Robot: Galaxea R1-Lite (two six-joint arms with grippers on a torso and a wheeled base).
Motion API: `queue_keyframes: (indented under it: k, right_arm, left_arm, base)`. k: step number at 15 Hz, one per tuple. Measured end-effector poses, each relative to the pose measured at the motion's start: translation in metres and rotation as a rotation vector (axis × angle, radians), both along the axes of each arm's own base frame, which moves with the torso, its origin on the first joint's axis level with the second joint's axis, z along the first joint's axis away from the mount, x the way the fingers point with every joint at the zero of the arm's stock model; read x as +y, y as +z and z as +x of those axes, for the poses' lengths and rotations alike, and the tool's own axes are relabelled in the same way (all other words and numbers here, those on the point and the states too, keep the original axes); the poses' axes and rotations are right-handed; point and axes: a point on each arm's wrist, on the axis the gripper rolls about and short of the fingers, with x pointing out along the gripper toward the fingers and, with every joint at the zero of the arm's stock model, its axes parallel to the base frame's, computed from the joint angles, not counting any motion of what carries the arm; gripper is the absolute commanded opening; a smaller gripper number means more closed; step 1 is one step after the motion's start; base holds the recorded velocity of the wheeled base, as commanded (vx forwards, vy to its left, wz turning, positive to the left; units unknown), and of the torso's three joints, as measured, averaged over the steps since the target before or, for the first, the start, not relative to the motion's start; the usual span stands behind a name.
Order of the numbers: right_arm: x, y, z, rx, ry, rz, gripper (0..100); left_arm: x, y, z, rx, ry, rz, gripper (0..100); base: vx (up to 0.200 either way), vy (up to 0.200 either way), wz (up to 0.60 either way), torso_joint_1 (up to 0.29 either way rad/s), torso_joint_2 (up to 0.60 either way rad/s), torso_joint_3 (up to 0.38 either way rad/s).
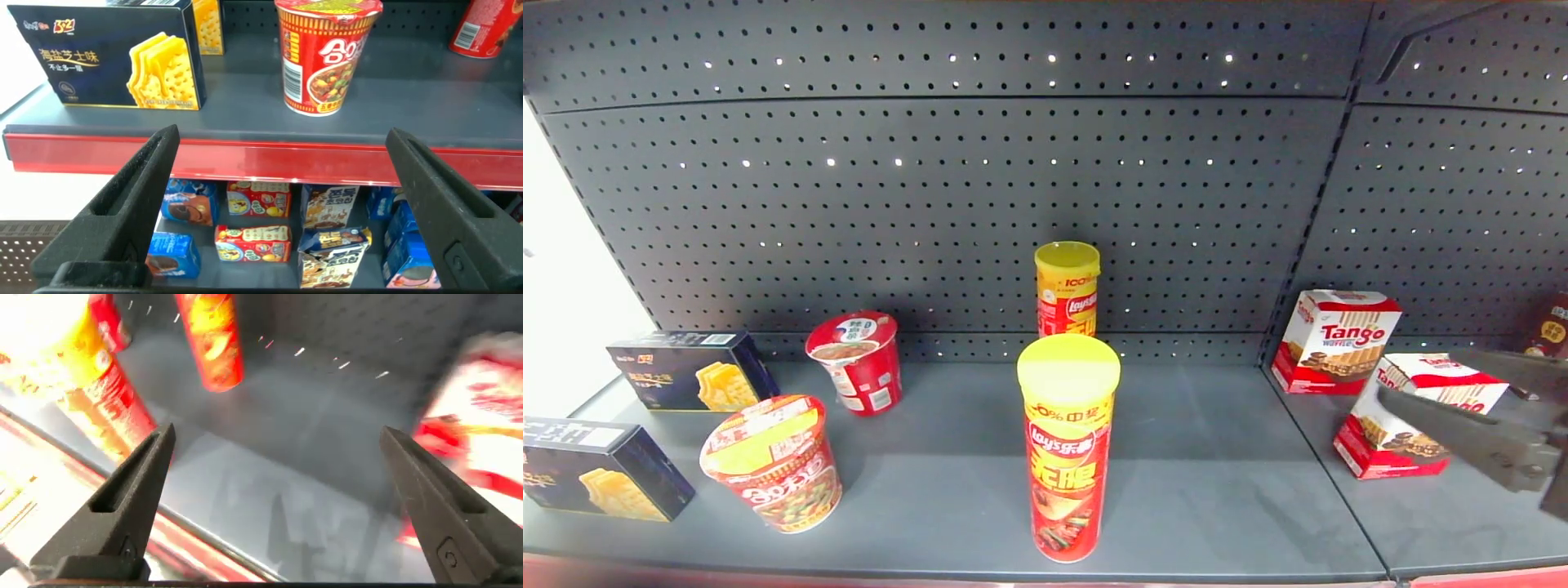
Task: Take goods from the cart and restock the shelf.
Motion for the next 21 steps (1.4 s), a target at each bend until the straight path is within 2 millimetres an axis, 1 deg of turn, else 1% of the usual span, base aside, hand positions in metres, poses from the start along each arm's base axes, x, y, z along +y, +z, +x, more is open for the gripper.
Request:
queue_keyframes:
  k: [2, 3, 4, 6, 8, 10, 11, 12, 13, 15, 18, 21]
  right_arm:
    - [-0.028, 0.003, -0.023, -0.086, -0.101, 0.003, 100]
    - [-0.041, -0.002, -0.038, -0.121, -0.173, 0.0, 100]
    - [-0.05, -0.013, -0.054, -0.143, -0.235, -0.008, 100]
    - [-0.059, -0.045, -0.08, -0.161, -0.32, -0.02, 100]
    - [-0.06, -0.088, -0.1, -0.159, -0.388, -0.032, 100]
    - [-0.06, -0.13, -0.112, -0.136, -0.441, -0.035, 100]
    - [-0.059, -0.145, -0.116, -0.124, -0.473, -0.019, 100]
    - [-0.059, -0.154, -0.118, -0.112, -0.499, 0.001, 100]
    - [-0.059, -0.158, -0.12, -0.12, -0.513, 0.004, 100]
    - [-0.061, -0.168, -0.122, -0.073, -0.586, -0.014, 100]
    - [-0.063, -0.169, -0.125, -0.109, -0.535, 0.0, 100]
    - [-0.063, -0.17, -0.125, -0.118, -0.527, 0.025, 100]
  left_arm:
    - [0.0, 0.0, 0.0, 0.0, 0.0, 0.0, 100]
    - [0.0, 0.0, 0.0, 0.0, 0.0, 0.0, 100]
    - [0.0, 0.0, 0.0, 0.0, -0.001, 0.0, 100]
    - [0.0, 0.0, 0.0, 0.0, -0.001, 0.0, 100]
    - [0.0, 0.0, 0.0, 0.0, 0.0, 0.0, 100]
    - [0.0, 0.0, 0.0, 0.0, 0.0, 0.0, 100]
    - [0.0, 0.0, 0.0, 0.0, 0.0, 0.0, 100]
    - [0.0, 0.0, 0.0, 0.0, 0.0, 0.0, 100]
    - [0.0, 0.0, 0.0, 0.0, 0.0, 0.0, 100]
    - [0.0, 0.0, 0.0, 0.0, 0.0, 0.0, 100]
    - [0.0, 0.0, 0.0, 0.0, 0.0, 0.0, 100]
    - [0.0, 0.0, 0.0, 0.0, 0.0, 0.0, 100]
  base:
    - [0.0, 0.0, 0.0, 0.0, 0.0, 0.0]
    - [0.0, 0.0, 0.0, 0.0, 0.0, 0.0]
    - [0.0, 0.0, 0.0, 0.0, 0.0, 0.0]
    - [0.0, 0.0, 0.0, 0.0, 0.0, 0.0]
    - [0.0, 0.0, 0.0, 0.0, 0.0, 0.0]
    - [0.0, 0.0, 0.0, 0.0, 0.0, 0.0]
    - [0.0, 0.0, 0.0, 0.0, 0.0, 0.0]
    - [0.0, 0.0, 0.0, 0.0, 0.0, 0.0]
    - [0.0, 0.0, 0.0, 0.0, 0.0, 0.0]
    - [0.0, 0.0, 0.0, 0.0, 0.0, 0.0]
    - [0.0, 0.0, 0.0, 0.0, 0.0, 0.0]
    - [0.0, 0.0, 0.0, 0.0, 0.0, 0.0]
